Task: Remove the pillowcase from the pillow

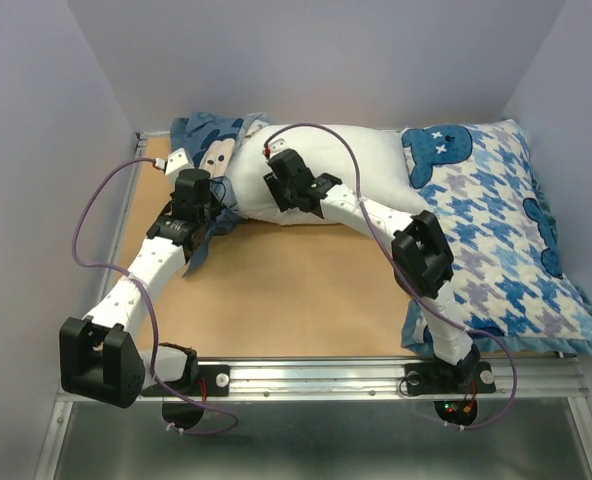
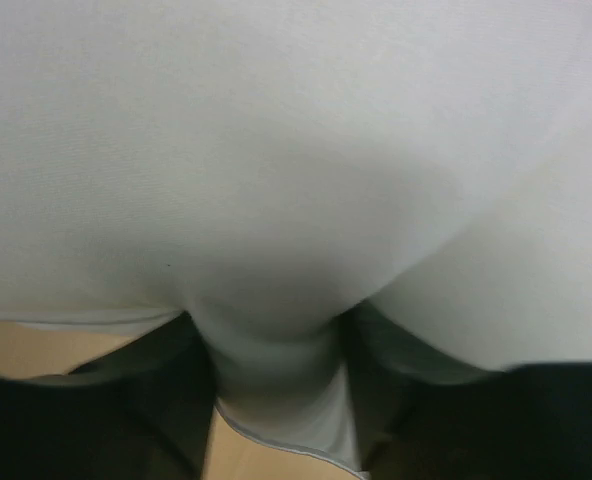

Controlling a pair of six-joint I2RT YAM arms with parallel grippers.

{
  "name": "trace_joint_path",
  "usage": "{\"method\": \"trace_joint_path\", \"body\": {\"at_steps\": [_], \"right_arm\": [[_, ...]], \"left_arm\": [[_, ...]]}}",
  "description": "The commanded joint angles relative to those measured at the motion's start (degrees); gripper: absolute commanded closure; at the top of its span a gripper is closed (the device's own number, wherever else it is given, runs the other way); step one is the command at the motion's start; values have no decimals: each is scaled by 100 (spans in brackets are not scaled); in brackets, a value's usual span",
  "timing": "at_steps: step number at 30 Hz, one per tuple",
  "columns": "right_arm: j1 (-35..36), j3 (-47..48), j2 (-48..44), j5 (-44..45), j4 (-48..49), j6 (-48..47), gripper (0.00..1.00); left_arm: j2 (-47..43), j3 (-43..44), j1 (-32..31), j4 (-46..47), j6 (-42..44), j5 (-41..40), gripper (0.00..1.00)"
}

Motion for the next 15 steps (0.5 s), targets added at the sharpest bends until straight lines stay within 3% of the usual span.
{"method": "trace_joint_path", "body": {"at_steps": [1, 2, 9, 15], "right_arm": [[-79, 440, 145, 757, -3, 272, 83], [-88, 589, 110, 845, -47, 299, 99], [-132, 1370, -979, 1329, -433, 606, 99], [-176, 2321, -1314, 1997, -1031, 510, 99]], "left_arm": [[-96, 284, 26, 320, 160, -206, 100], [-70, 337, 26, 268, 186, -250, 100], [106, 602, 306, 135, 99, -777, 100], [45, 224, 1413, 171, -454, -857, 100]]}}
